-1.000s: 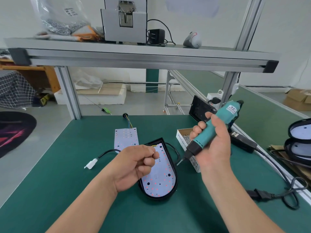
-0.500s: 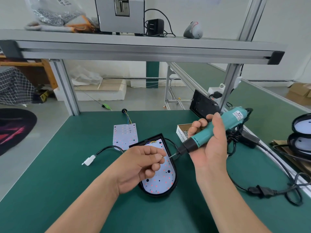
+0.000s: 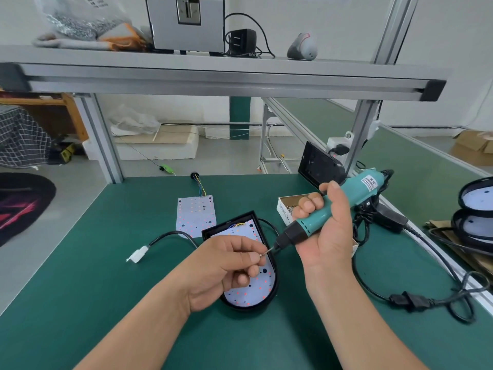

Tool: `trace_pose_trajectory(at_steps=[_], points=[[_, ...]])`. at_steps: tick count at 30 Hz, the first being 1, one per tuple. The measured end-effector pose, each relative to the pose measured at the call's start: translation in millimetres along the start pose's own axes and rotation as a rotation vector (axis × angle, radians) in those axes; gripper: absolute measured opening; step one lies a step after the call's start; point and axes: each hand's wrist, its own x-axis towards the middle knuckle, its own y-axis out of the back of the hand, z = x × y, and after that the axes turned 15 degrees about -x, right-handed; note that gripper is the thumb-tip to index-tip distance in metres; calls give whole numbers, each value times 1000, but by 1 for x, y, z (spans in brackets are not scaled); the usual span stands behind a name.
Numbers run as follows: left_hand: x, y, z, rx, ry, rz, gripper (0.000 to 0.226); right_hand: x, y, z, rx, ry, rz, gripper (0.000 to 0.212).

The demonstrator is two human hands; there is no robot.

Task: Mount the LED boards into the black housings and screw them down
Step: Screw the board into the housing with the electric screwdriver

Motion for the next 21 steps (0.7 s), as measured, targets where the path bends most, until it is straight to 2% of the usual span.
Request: trace_pose_trajectory(at_steps=[10,16,21], points=[[0,-1,-1,4,2,2,17,0,0,3,-34,8,-23,11],[0,1,-2,193,-102,51,13,-1,-1,4,-106,32,-23,17],[-1,0,-1,256,-145,36,12,0,0,5,-129,35,26,21]])
